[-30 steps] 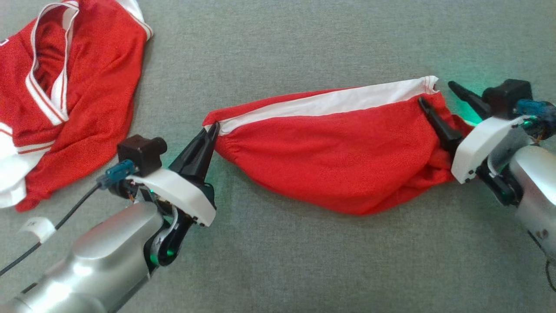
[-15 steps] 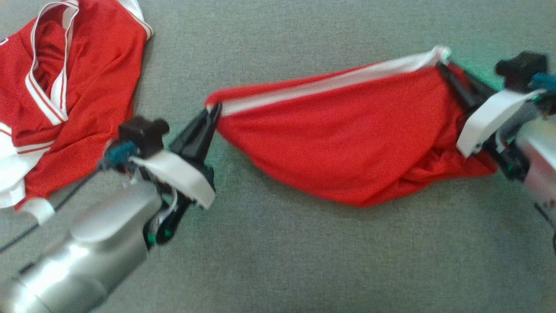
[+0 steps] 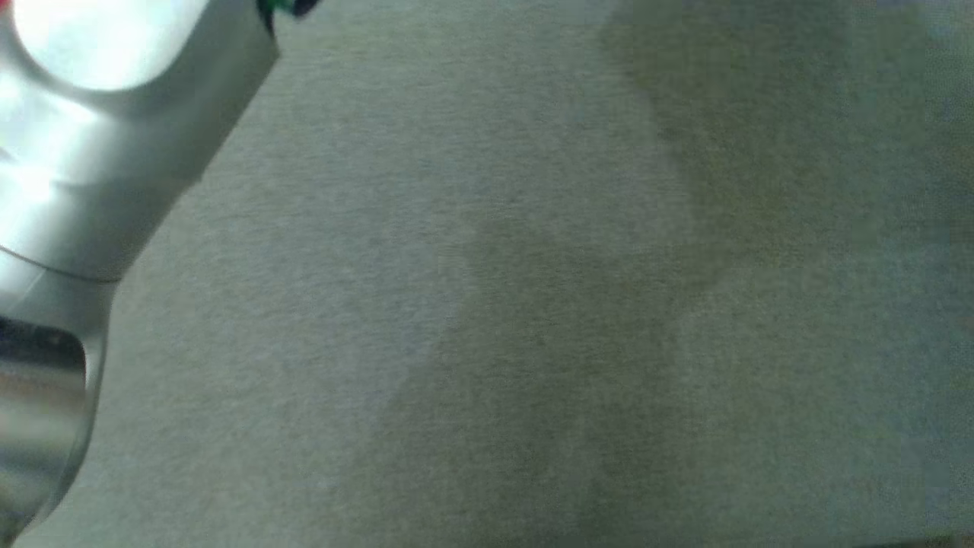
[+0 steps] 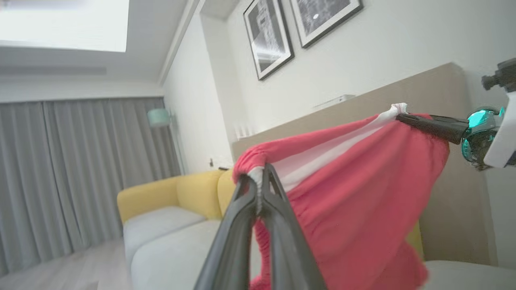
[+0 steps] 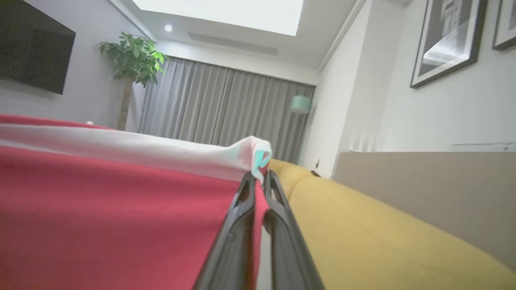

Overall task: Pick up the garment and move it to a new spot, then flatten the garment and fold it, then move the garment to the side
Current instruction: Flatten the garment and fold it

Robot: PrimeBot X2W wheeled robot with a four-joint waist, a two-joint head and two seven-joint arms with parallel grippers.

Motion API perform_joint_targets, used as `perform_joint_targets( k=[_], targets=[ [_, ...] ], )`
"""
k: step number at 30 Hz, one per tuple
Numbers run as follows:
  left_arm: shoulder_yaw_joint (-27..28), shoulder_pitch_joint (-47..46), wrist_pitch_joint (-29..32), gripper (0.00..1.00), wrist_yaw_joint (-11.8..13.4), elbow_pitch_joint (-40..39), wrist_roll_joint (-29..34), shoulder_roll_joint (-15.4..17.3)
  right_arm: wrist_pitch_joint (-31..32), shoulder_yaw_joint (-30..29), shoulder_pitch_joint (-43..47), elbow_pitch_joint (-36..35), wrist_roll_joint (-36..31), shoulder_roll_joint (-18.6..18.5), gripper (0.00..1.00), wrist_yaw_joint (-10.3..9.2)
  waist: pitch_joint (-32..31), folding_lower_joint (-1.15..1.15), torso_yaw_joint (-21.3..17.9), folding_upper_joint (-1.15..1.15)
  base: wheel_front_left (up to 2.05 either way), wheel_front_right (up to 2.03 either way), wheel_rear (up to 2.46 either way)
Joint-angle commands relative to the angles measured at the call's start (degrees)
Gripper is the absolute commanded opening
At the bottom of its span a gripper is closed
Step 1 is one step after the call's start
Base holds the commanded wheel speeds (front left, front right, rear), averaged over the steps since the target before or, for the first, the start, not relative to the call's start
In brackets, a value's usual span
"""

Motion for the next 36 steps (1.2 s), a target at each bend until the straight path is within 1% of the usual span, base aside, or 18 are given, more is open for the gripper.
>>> perform_joint_targets(
  k=[1,3,5,6,8,10,13,14,17,20,24,26,28,30,32,36],
  targets=[
    [2.43,-0.15,-0.19,0.0,-0.05,-0.87,1.14,1.94,-0.1,-1.43,2.15,-1.84,-1.12,-0.97,0.0,0.37,1.4,-0.01,-1.88,0.0,0.0,0.0,0.0],
    [4.37,1.8,-0.19,0.0,-1.16,-2.17,3.39,1.27,-0.11,-5.75,4.97,-5.2,-4.16,-0.24,0.0,0.37,1.47,-0.01,-2.85,0.0,0.0,0.0,0.0],
    [5.28,5.82,-0.19,0.0,-2.72,-2.68,4.87,1.16,-0.11,-8.88,9.96,-7.96,-6.15,0.94,0.0,0.37,1.26,-0.01,-3.5,0.0,0.0,0.0,0.0],
    [5.37,8.28,-0.2,0.0,-3.53,-2.88,5.58,1.15,-0.11,-10.36,13.05,-9.15,-6.89,1.65,0.0,0.37,1.13,-0.01,-3.7,0.0,0.0,0.0,0.0],
    [5.45,14.03,-0.2,0.0,-4.33,-3.28,7.34,1.18,-0.11,-12.76,20.25,-11.44,-8.37,3.39,0.0,0.37,0.84,-0.01,-4.02,0.0,0.0,0.0,0.0],
    [4.75,20.38,-0.2,0.0,-5.14,-3.66,9.9,1.44,-0.11,-15.38,28.21,-13.77,-9.41,6.09,0.0,0.37,0.41,-0.01,-4.29,0.0,0.0,0.0,0.0],
    [4.01,31.19,-0.2,0.0,-5.23,-5.64,13.84,2.04,-0.11,-19.93,39.95,-18.13,-10.36,11.24,0.0,0.37,-0.38,-0.01,-4.91,0.0,0.0,0.0,0.0],
    [4.17,34.96,-0.2,0.0,-4.9,-6.64,14.68,2.17,-0.11,-21.31,43.74,-20.01,-10.81,12.92,0.0,0.37,-0.6,-0.01,-5.07,0.0,0.0,0.0,0.0],
    [5.04,46.16,-0.2,0.0,-4.73,-8.03,14.26,2.2,-0.11,-25.06,54.32,-26.17,-12.18,17.38,0.0,0.37,-1.4,-0.01,-5.4,0.0,0.0,0.0,0.0],
    [5.77,54.76,-0.2,0.0,-4.02,-9.18,13.83,2.29,-0.11,-27.35,64.92,-33.07,-13.01,21.33,0.0,0.37,-2.86,-0.01,-5.93,0.0,0.0,0.0,0.0],
    [5.98,63.11,-0.2,0.0,-3.22,-11.37,12.75,2.99,-0.11,-30.88,75.01,-39.54,-14.51,24.81,0.0,0.37,-5.02,-0.01,-6.15,0.0,0.0,0.0,0.0],
    [6.01,65.6,-0.2,0.0,-2.94,-13.35,12.22,3.44,-0.11,-31.62,77.55,-41.06,-14.4,25.57,0.0,0.37,-5.64,-0.01,-6.13,0.0,0.0,0.0,0.0],
    [6.37,66.63,-0.16,0.0,-2.9,-15.53,11.21,3.41,-0.11,-31.87,78.39,-41.22,-14.44,25.01,0.0,0.37,-5.77,-0.01,-5.67,0.0,0.0,0.0,0.0],
    [7.17,65.72,0.27,0.0,-3.03,-16.87,9.86,2.64,-0.11,-31.73,77.45,-40.04,-13.99,24.2,0.0,0.37,-5.66,-0.01,-4.99,0.0,0.0,0.0,0.0],
    [7.58,62.91,1.35,0.0,-3.36,-17.18,9.64,1.82,0.03,-30.73,75.13,-37.59,-13.62,23.02,0.0,0.37,-5.22,-0.01,-4.37,0.0,0.0,0.0,0.0],
    [8.97,55.29,3.81,0.0,-3.88,-15.29,8.56,-1.47,1.28,-28.4,67.34,-30.15,-12.44,20.78,0.0,0.37,-3.6,-0.01,-3.06,0.0,0.0,0.0,0.0]
  ],
)
